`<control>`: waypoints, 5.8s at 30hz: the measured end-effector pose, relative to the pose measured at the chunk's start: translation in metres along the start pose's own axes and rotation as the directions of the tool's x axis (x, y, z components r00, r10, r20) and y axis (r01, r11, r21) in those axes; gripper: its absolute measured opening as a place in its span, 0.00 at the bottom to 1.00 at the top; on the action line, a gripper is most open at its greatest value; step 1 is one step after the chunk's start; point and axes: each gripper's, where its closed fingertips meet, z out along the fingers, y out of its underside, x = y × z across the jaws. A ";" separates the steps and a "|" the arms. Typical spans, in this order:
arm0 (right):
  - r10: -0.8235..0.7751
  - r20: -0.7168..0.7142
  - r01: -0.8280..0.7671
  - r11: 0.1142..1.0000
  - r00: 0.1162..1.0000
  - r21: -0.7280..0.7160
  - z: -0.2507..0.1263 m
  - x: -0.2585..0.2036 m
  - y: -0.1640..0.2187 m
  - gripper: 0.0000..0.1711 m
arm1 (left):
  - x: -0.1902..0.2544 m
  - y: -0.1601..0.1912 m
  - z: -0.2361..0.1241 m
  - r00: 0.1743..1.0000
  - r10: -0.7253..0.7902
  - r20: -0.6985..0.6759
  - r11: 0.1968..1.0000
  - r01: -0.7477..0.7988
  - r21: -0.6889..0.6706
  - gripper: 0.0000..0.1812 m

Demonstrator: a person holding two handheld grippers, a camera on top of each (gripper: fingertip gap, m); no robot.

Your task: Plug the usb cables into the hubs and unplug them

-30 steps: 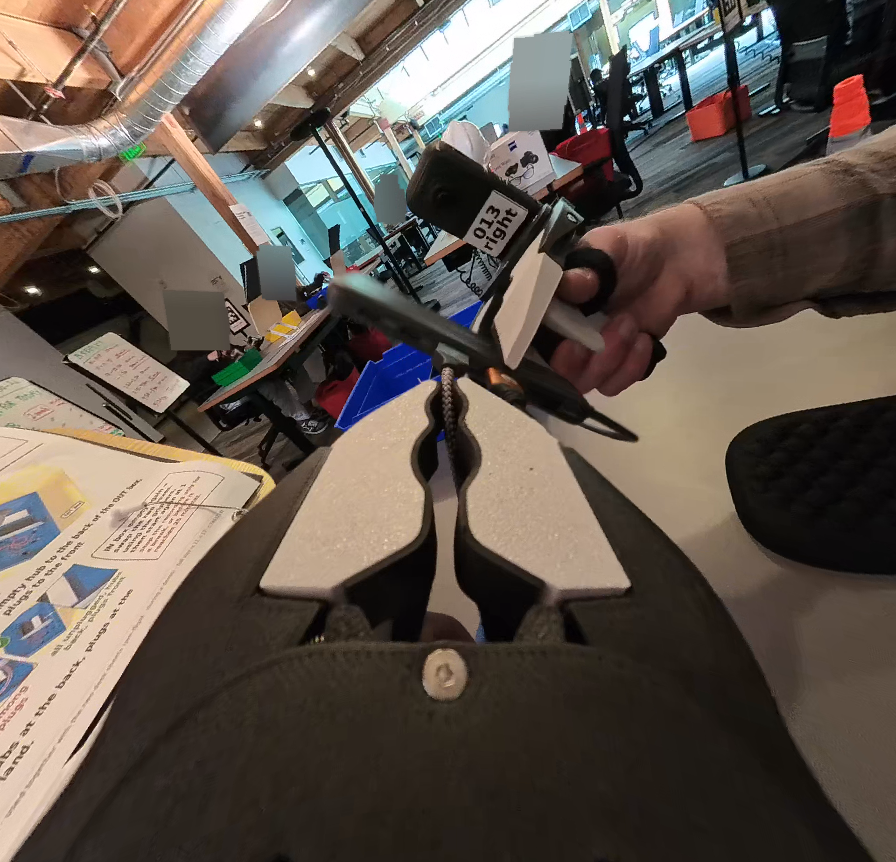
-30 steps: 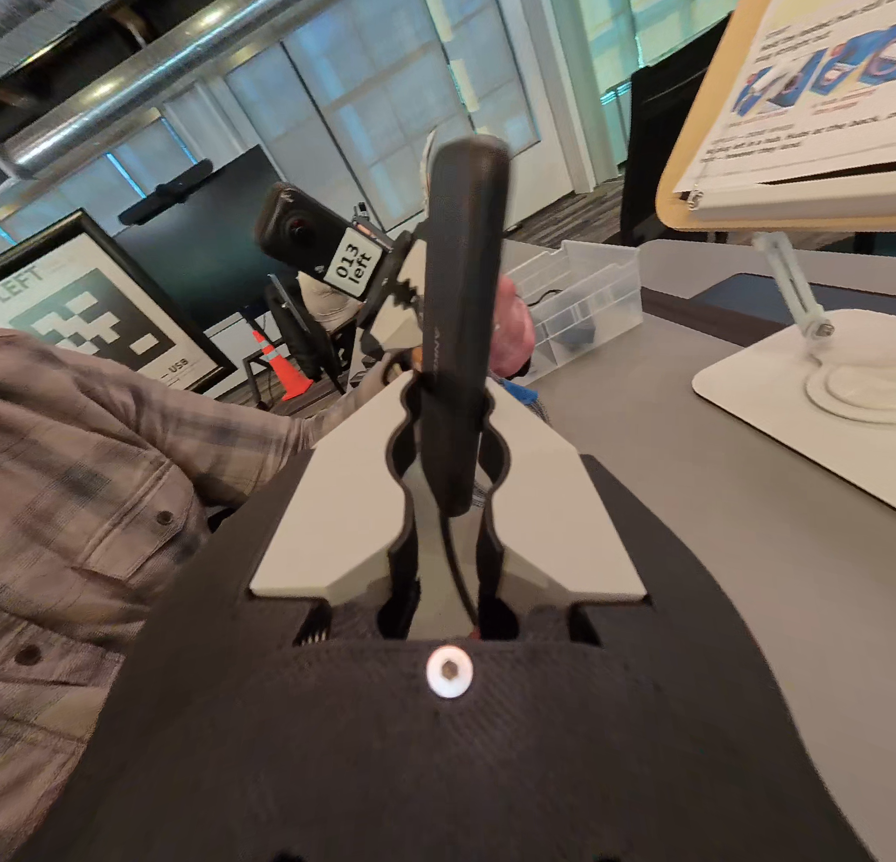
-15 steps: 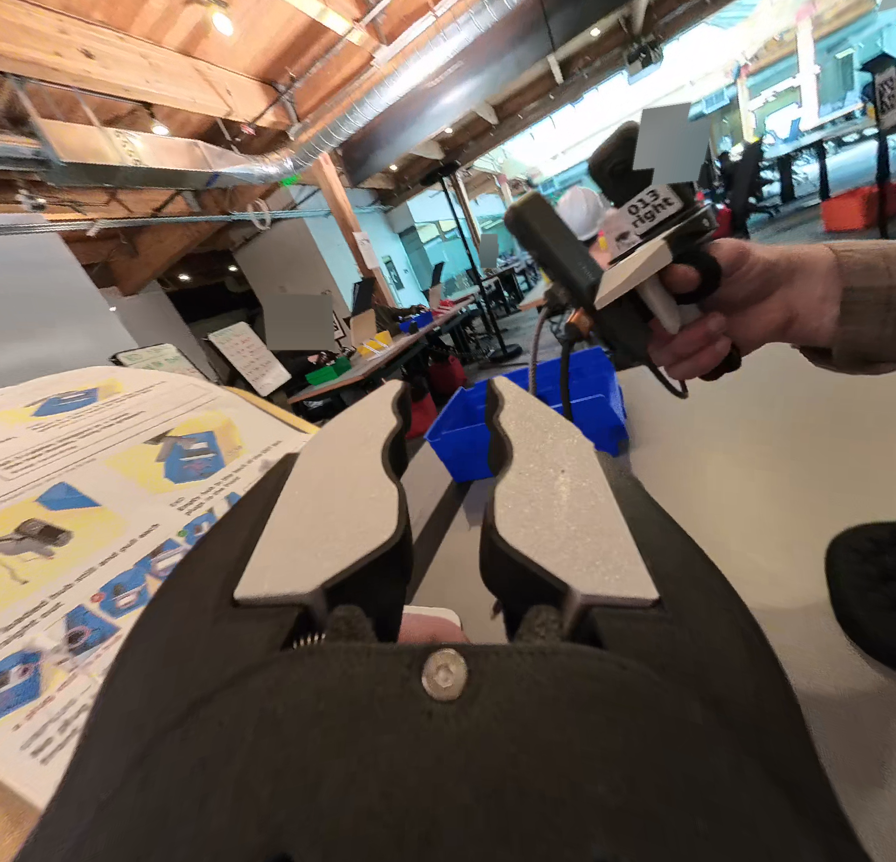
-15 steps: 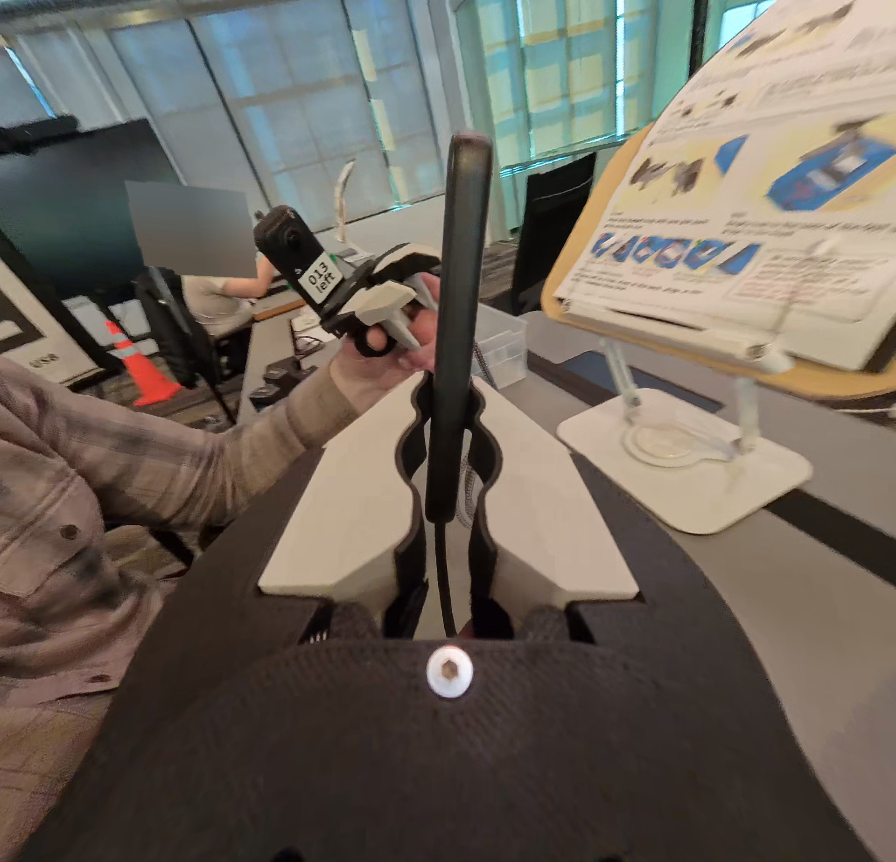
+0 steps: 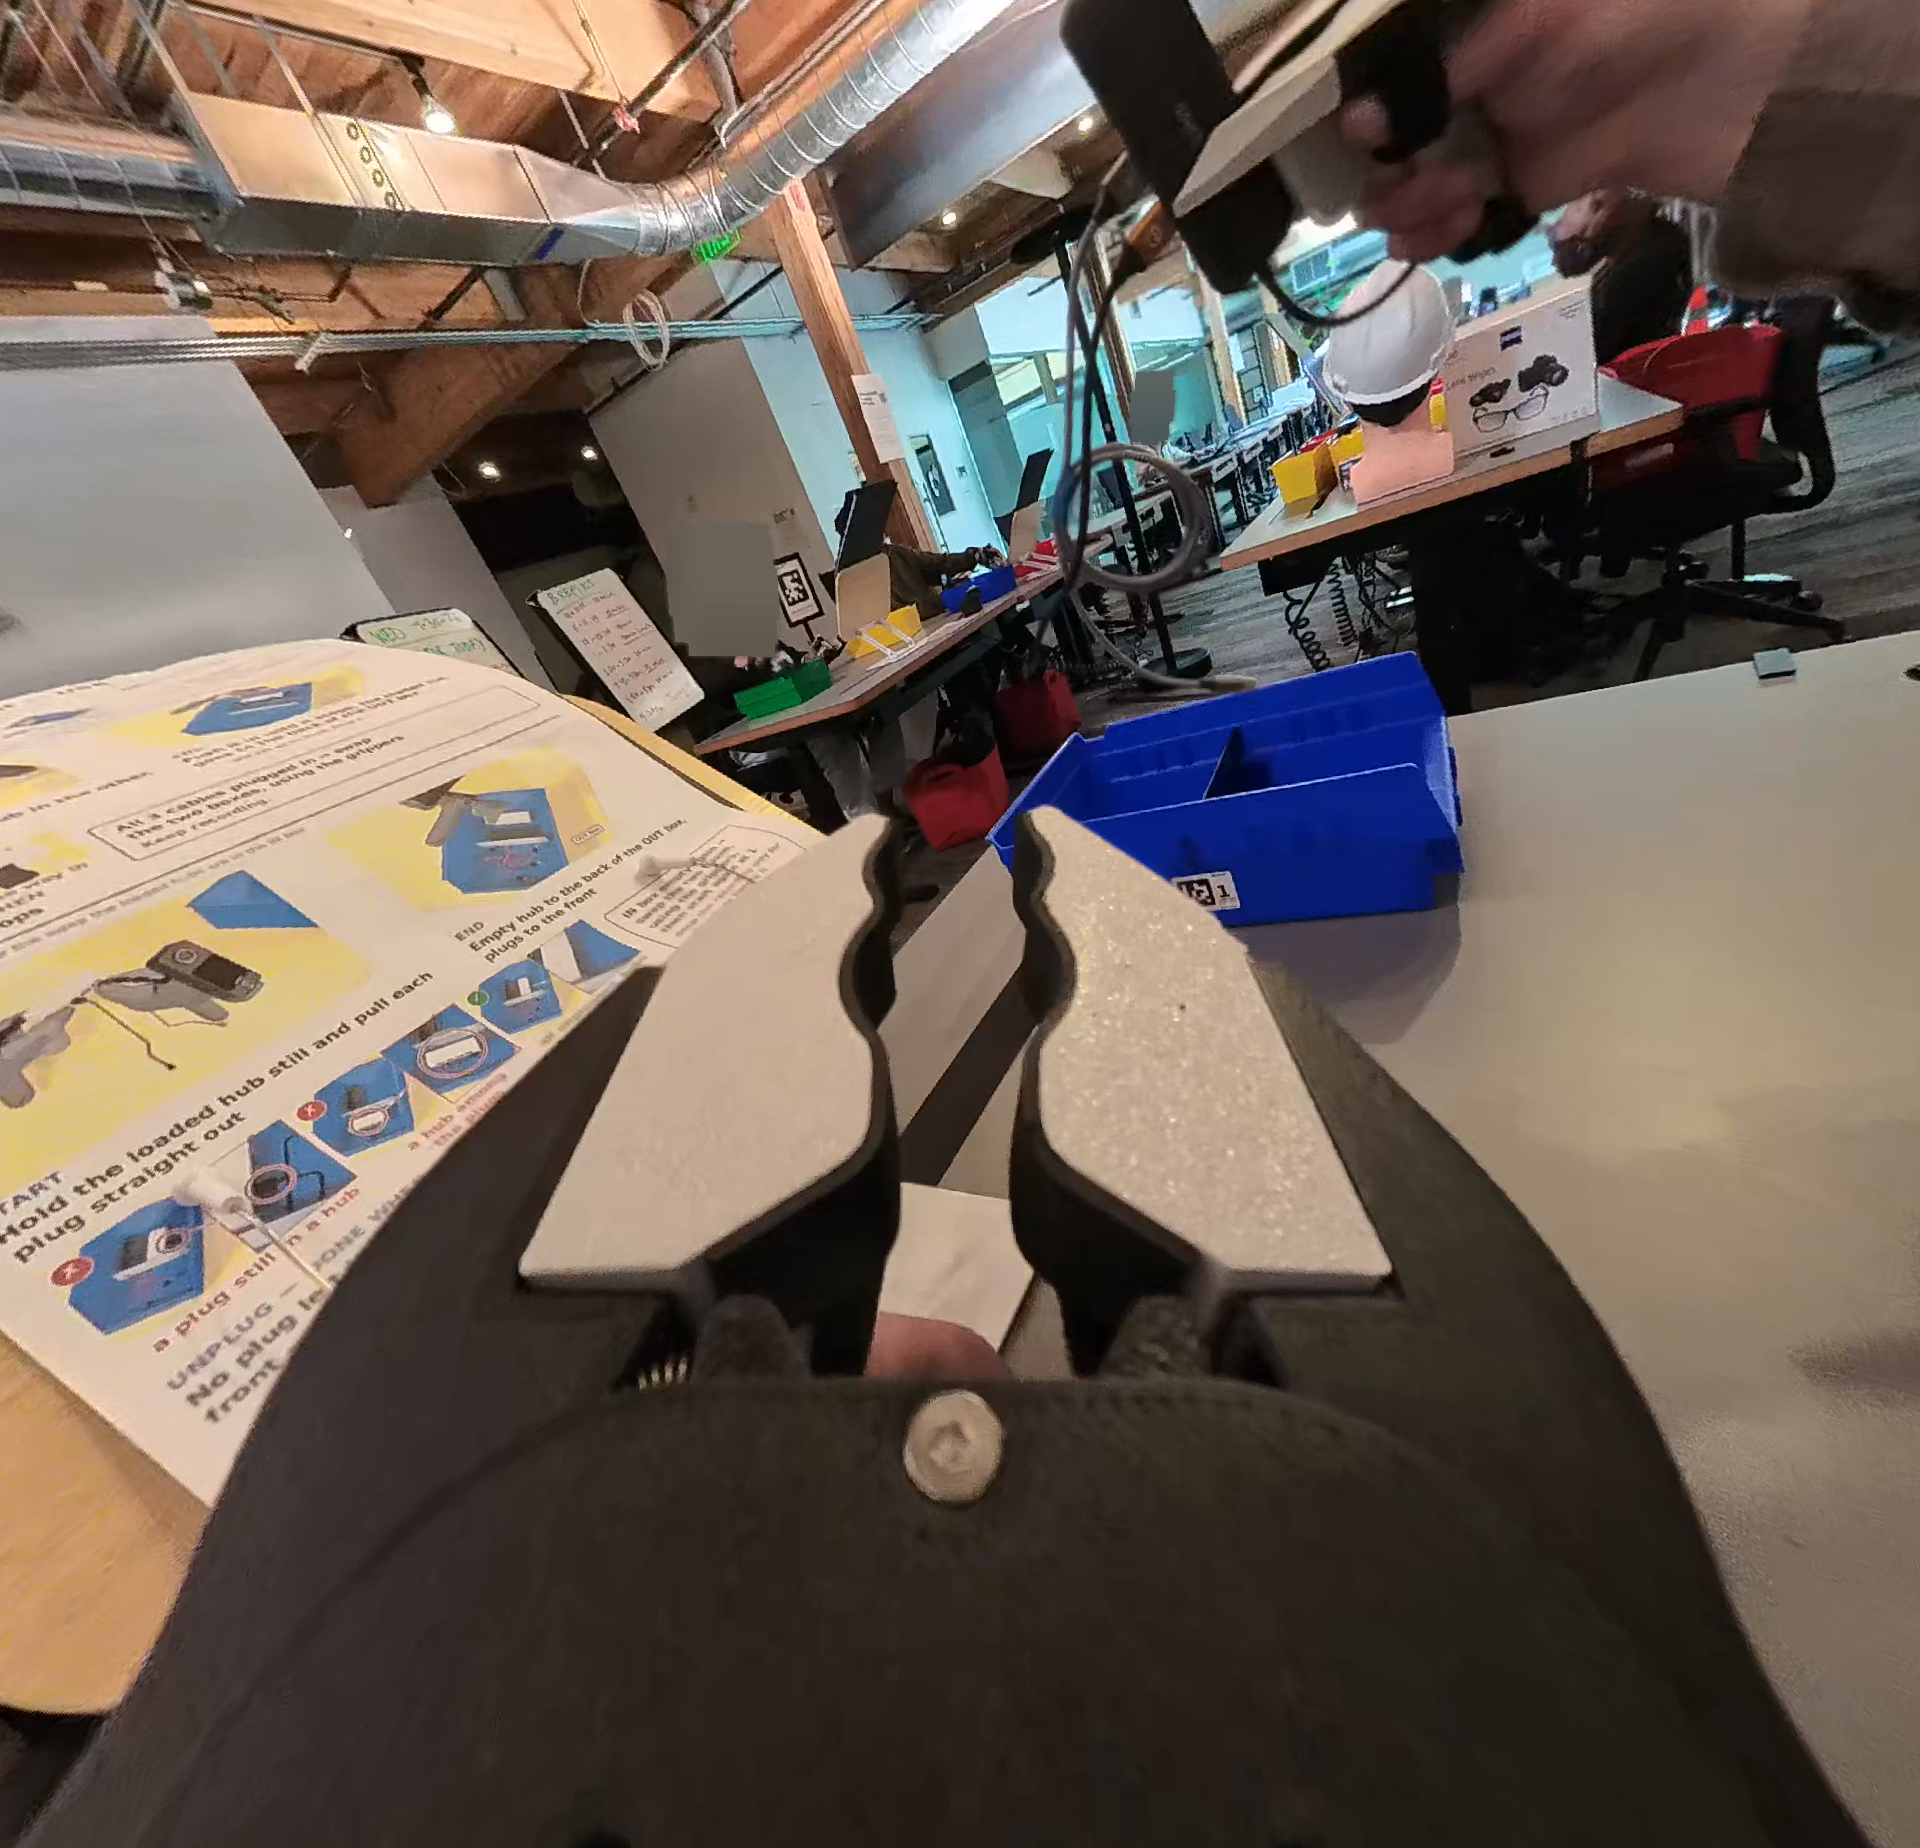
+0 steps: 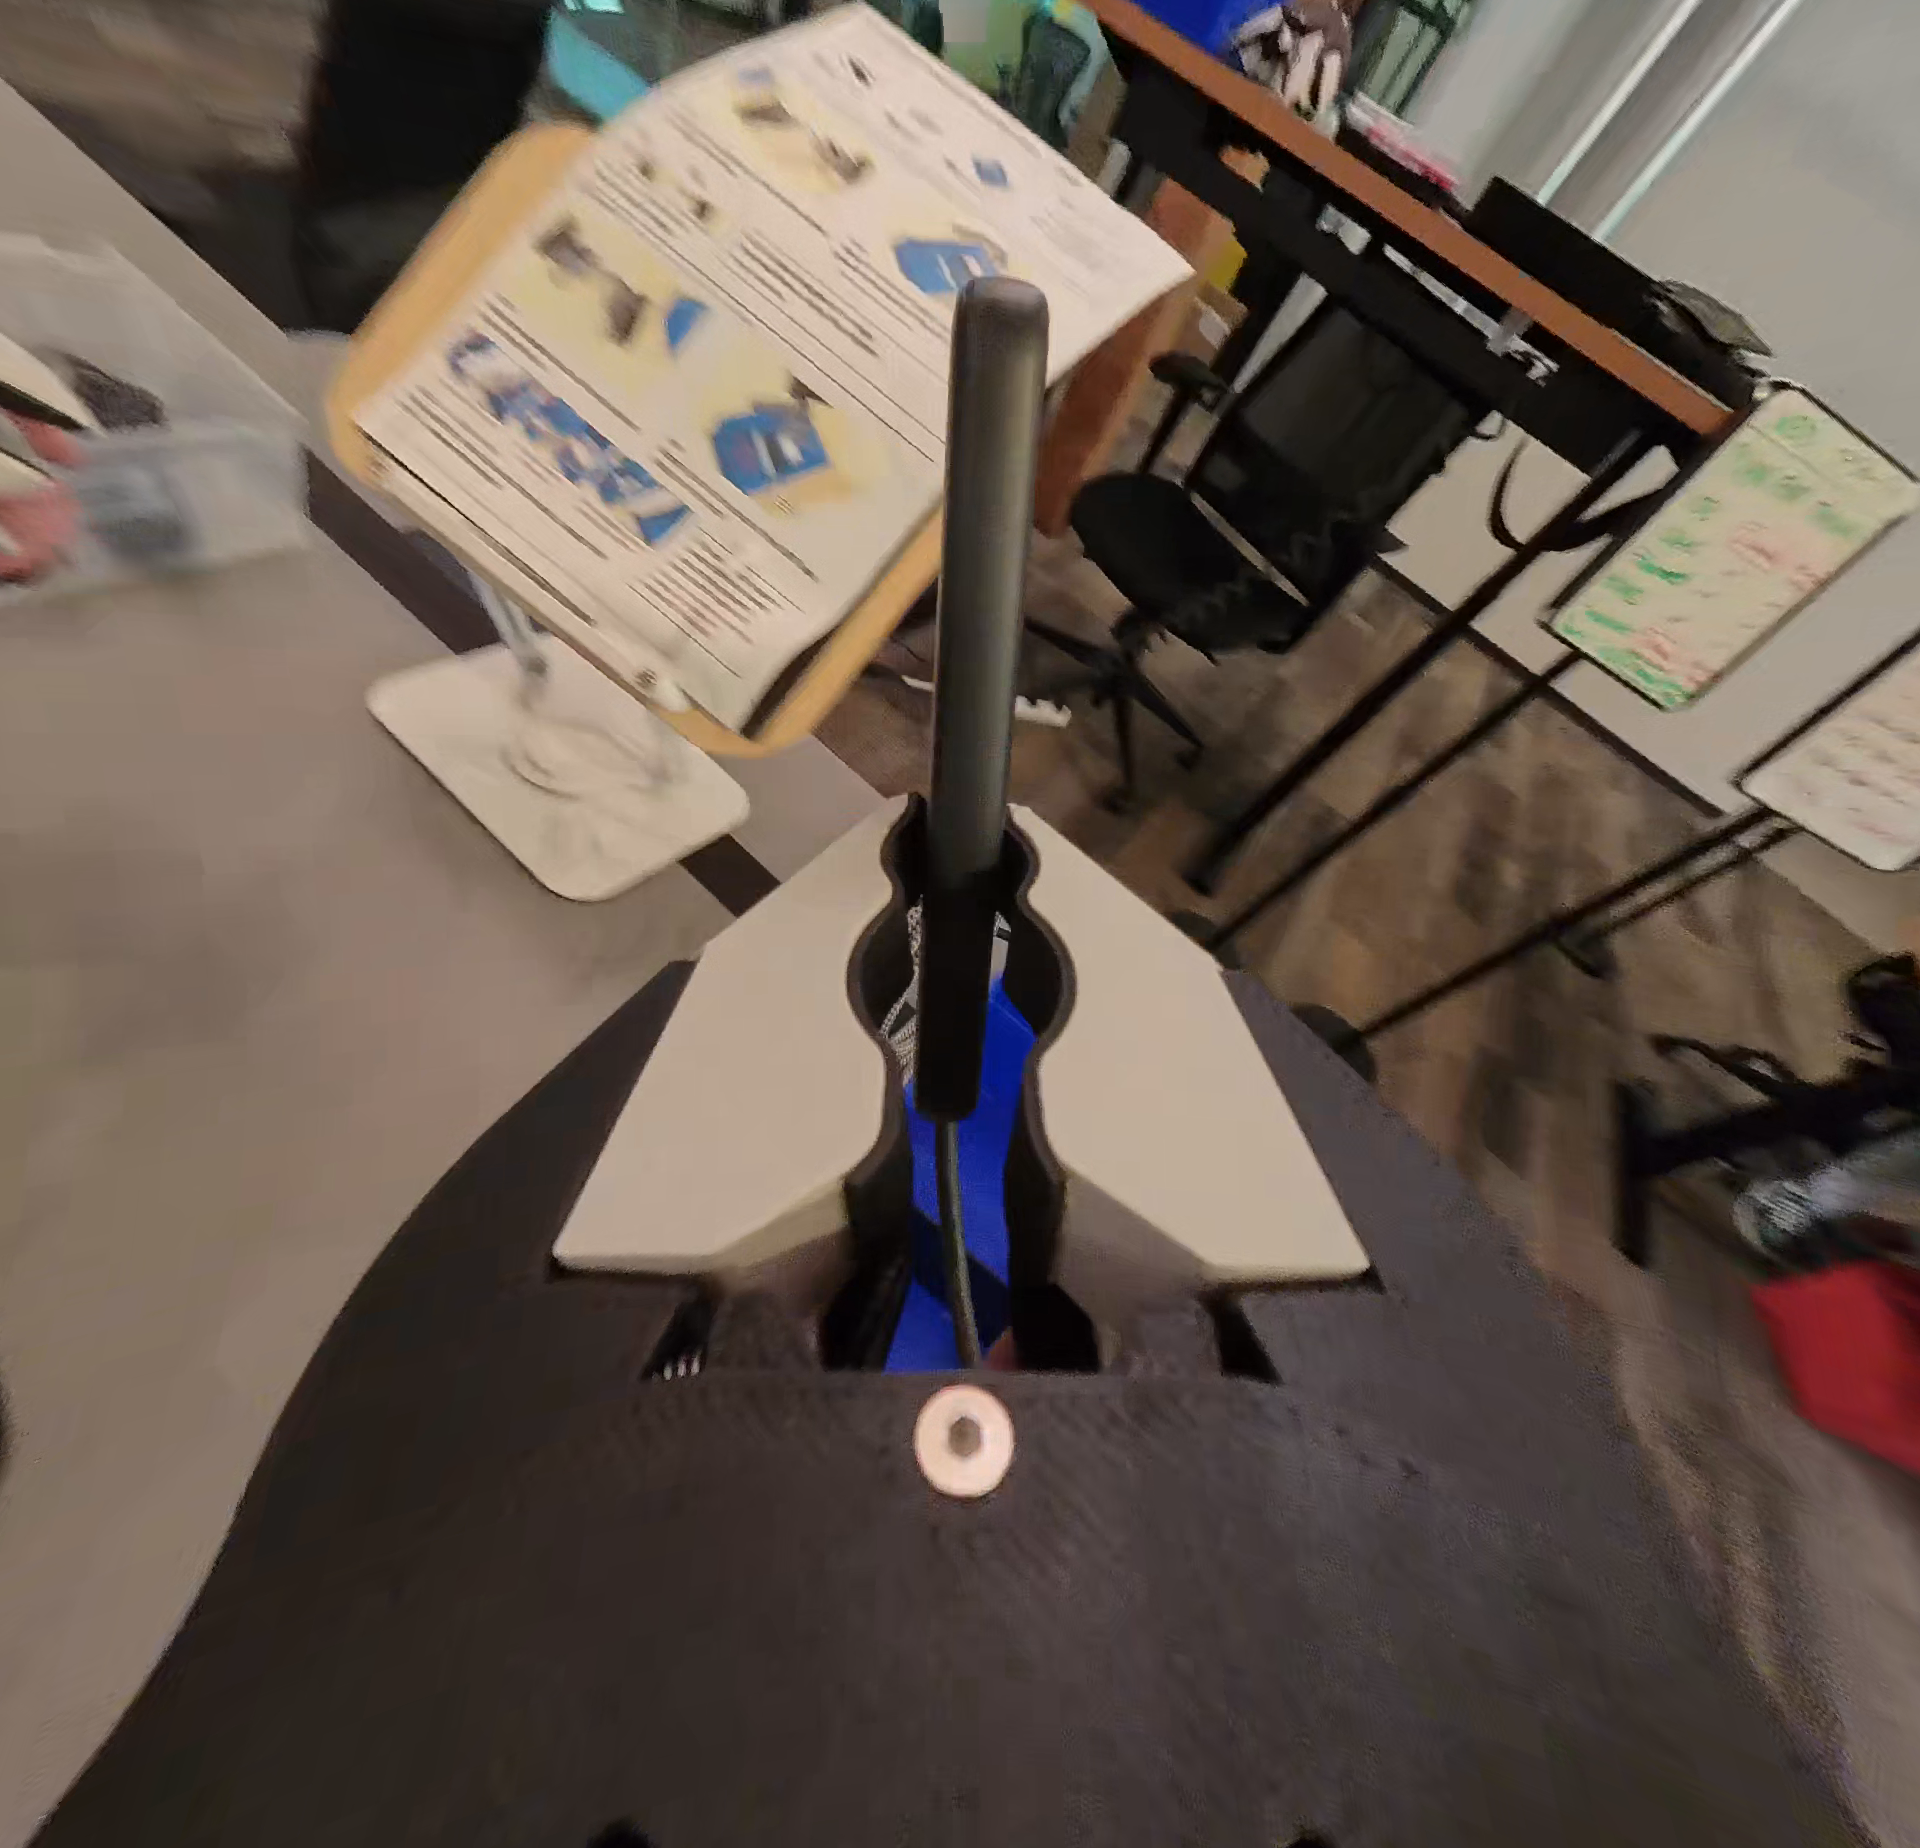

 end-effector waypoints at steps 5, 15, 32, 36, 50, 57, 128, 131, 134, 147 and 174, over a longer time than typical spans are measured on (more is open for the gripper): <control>-0.146 -0.066 0.128 0.966 0.987 -0.223 0.015 0.057 0.038 0.06 | -0.001 0.011 0.003 1.000 -0.005 0.008 0.999 0.005 -0.031 0.10; -0.330 0.217 0.395 0.737 0.919 -0.549 0.074 0.064 0.157 0.06 | -0.002 0.029 0.007 1.000 -0.019 0.010 0.997 0.020 -0.072 0.10; -0.016 0.656 0.562 0.532 0.755 -0.634 0.130 0.013 0.283 0.06 | 0.000 0.053 0.013 0.999 -0.043 -0.002 0.991 0.043 -0.126 0.10; 0.074 0.674 0.545 0.528 0.735 -0.652 0.136 0.013 0.297 0.06 | 0.002 0.062 0.015 0.998 -0.055 -0.011 0.988 0.053 -0.143 0.10; 0.232 0.644 0.537 0.389 0.729 -0.748 0.148 0.009 0.357 0.06 | 0.014 0.086 0.023 0.996 -0.081 -0.044 0.978 0.071 -0.197 0.10; 0.215 0.620 0.543 0.327 0.755 -0.774 0.158 0.002 0.370 0.12 | 0.016 0.084 0.024 0.996 -0.076 -0.050 0.978 0.064 -0.196 0.10; 0.050 0.233 -0.187 0.766 0.971 0.615 0.135 -0.207 -0.100 0.12 | -0.136 0.051 -0.146 0.869 0.472 -0.148 0.533 -0.415 -0.737 0.20; 0.019 0.217 -0.146 0.795 0.976 0.589 0.142 -0.210 -0.093 0.13 | -0.155 0.104 -0.204 0.890 0.324 -0.321 0.305 -0.419 -0.855 0.21; 0.000 0.228 -0.134 0.807 0.974 0.575 0.147 -0.216 -0.091 0.13 | -0.170 0.146 -0.239 0.895 0.191 -0.403 0.195 -0.437 -0.878 0.20; -0.030 0.296 -0.147 0.818 0.955 0.555 0.162 -0.227 -0.079 0.14 | -0.158 0.257 -0.279 0.793 -0.265 -0.548 0.035 -0.560 -0.828 0.36; -0.036 0.328 -0.148 0.842 0.944 0.519 0.178 -0.233 -0.065 0.14 | -0.140 0.294 -0.288 0.728 -0.337 -0.597 -0.021 -0.640 -0.768 0.33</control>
